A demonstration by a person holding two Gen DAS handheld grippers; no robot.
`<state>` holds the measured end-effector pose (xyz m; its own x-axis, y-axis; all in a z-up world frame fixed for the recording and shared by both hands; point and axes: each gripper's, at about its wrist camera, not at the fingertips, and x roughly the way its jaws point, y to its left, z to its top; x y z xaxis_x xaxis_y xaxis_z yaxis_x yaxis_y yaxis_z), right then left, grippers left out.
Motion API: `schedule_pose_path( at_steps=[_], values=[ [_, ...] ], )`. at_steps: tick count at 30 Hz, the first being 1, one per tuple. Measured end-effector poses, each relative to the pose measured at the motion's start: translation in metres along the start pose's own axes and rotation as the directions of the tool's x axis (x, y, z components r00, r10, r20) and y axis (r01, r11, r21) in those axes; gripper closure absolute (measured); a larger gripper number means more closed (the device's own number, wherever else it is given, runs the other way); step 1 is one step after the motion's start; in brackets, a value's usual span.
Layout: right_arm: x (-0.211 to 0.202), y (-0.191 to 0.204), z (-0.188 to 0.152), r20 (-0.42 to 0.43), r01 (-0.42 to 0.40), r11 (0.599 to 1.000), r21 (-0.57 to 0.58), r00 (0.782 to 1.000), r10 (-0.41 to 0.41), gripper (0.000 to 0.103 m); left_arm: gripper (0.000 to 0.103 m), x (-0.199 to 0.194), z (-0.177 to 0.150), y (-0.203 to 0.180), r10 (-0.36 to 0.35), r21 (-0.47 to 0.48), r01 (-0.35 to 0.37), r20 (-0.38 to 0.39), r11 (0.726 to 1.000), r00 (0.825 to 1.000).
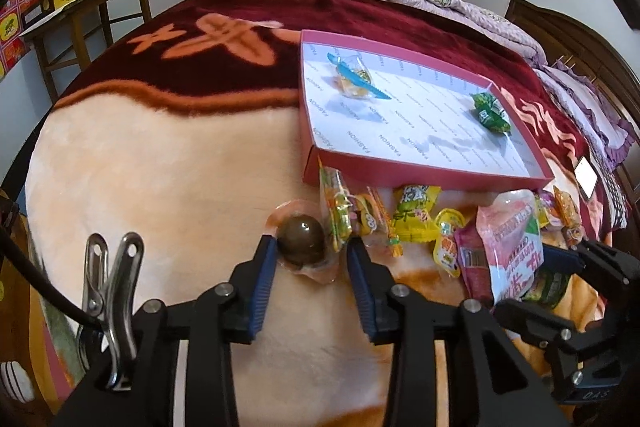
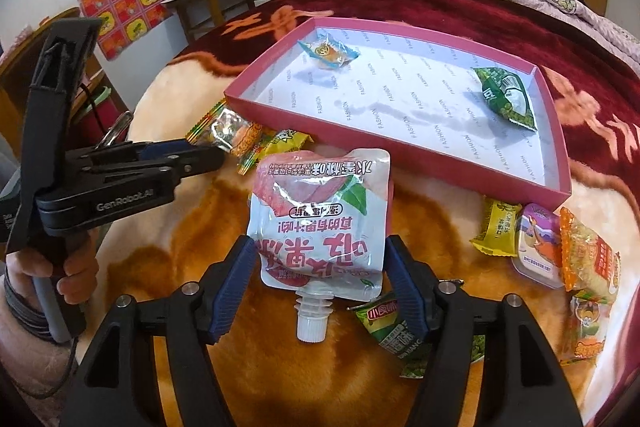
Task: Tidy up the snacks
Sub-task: 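Grasp the brown chocolate with the left tool while the right tool grasps the drink pouch, then lift the chocolate and the drink pouch and carry both over the tray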
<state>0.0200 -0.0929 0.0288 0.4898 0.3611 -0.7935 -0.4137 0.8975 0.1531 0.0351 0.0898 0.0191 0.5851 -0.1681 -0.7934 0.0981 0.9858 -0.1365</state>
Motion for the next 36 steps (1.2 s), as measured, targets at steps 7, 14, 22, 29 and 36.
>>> schedule_pose_path(
  at_steps=[7,14,22,29,36],
  values=[
    [0.009,0.001,-0.003,-0.005,0.034,0.999,-0.006,0.999,-0.034,0.036,0.051,0.005,0.002,-0.009,0.02,0.04,-0.021,0.009,0.999,1.0],
    [0.009,-0.001,-0.004,0.008,0.03,1.0,-0.001,1.0,-0.03,0.036,0.068,0.002,-0.001,-0.009,0.048,0.051,-0.049,0.025,0.997,0.999],
    [0.004,-0.002,-0.009,0.03,0.025,1.0,0.01,0.999,-0.025,0.044,0.069,-0.005,-0.004,-0.009,0.033,0.037,-0.034,0.031,0.999,0.999],
    [-0.003,-0.006,-0.011,0.053,-0.015,0.999,0.03,0.998,0.013,0.052,0.069,-0.025,-0.004,-0.004,0.046,0.019,-0.047,0.063,0.999,0.997],
    [-0.013,-0.006,-0.014,0.083,-0.053,0.998,0.04,0.995,0.05,0.055,0.069,-0.044,-0.004,-0.005,0.06,0.01,-0.061,0.097,0.998,0.994]
  ],
)
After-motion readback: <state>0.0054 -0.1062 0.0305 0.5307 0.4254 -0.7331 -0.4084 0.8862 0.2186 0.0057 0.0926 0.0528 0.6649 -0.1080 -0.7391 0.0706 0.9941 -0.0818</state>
